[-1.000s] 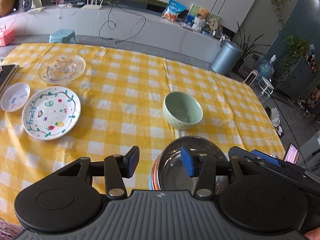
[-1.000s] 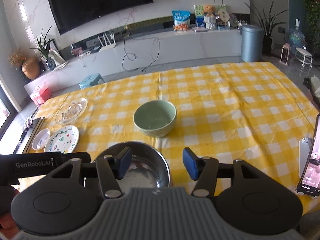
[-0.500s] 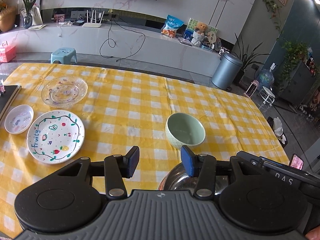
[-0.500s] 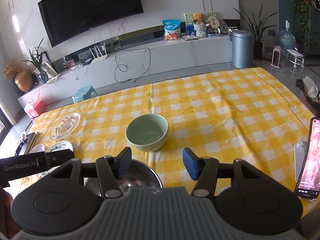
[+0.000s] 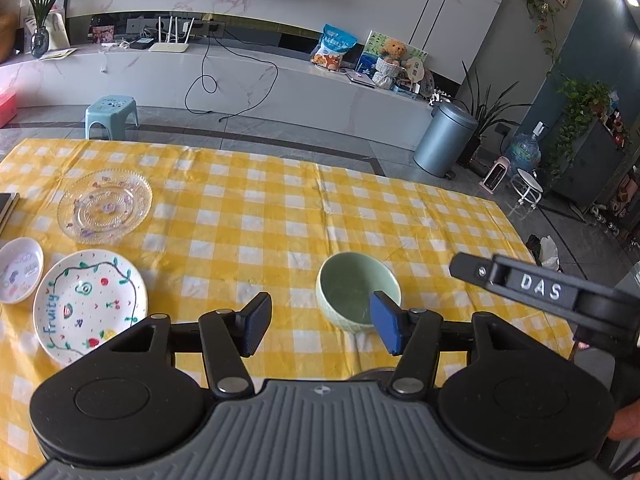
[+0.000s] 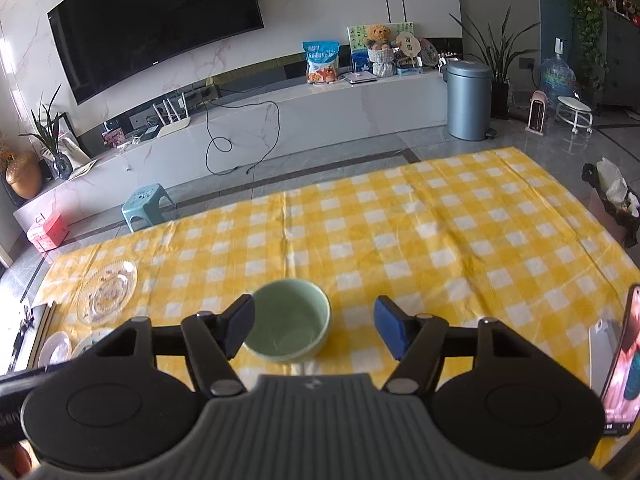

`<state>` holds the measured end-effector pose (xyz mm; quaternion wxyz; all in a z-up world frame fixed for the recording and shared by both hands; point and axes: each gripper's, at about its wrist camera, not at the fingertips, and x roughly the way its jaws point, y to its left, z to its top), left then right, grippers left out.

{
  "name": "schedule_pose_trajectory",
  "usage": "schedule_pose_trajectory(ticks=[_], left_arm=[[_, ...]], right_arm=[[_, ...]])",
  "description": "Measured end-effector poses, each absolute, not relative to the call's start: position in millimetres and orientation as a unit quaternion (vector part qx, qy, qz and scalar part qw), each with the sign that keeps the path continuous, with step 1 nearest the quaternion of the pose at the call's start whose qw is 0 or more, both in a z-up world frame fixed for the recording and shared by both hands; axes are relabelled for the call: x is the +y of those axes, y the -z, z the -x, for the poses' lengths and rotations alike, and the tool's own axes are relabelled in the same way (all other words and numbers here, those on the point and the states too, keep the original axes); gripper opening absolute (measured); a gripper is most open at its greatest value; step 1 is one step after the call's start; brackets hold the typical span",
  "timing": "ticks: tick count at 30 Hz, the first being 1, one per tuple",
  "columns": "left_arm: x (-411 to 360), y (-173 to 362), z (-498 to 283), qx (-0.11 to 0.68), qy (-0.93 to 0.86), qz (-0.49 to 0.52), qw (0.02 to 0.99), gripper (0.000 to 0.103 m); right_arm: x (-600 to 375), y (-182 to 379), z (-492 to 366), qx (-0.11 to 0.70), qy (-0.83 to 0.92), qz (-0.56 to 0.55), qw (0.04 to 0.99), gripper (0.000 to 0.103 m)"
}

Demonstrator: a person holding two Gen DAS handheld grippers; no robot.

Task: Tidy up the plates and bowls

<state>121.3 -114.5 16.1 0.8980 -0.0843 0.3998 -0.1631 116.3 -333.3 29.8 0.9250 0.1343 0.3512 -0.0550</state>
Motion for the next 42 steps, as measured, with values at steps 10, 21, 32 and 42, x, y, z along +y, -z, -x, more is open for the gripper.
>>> schedule_pose_trajectory(ticks=[10, 21, 32, 42], left_arm=[[-124, -1, -155, 0.412, 0.17, 0.089, 0.891, 0.067], [-141, 40, -193, 0.462, 0.177, 0.084, 0.865, 0.067], [-154, 68, -219, 0.5, 0.189, 0.09, 0.84, 0.063], [-163, 87, -224, 0.52, 0.192, 0.094, 0.827, 0.05]], right_arm=[[-343, 1, -149, 0.366, 0.054, -0.166, 0.914, 0.069], [-360, 32, -172, 0.412, 0.067, -0.195, 0.887, 0.062], [-361, 60, -193, 0.471, 0.078, -0.186, 0.859, 0.048], [-362, 77, -205, 0.5, 0.071, -0.199, 0.84, 0.036]])
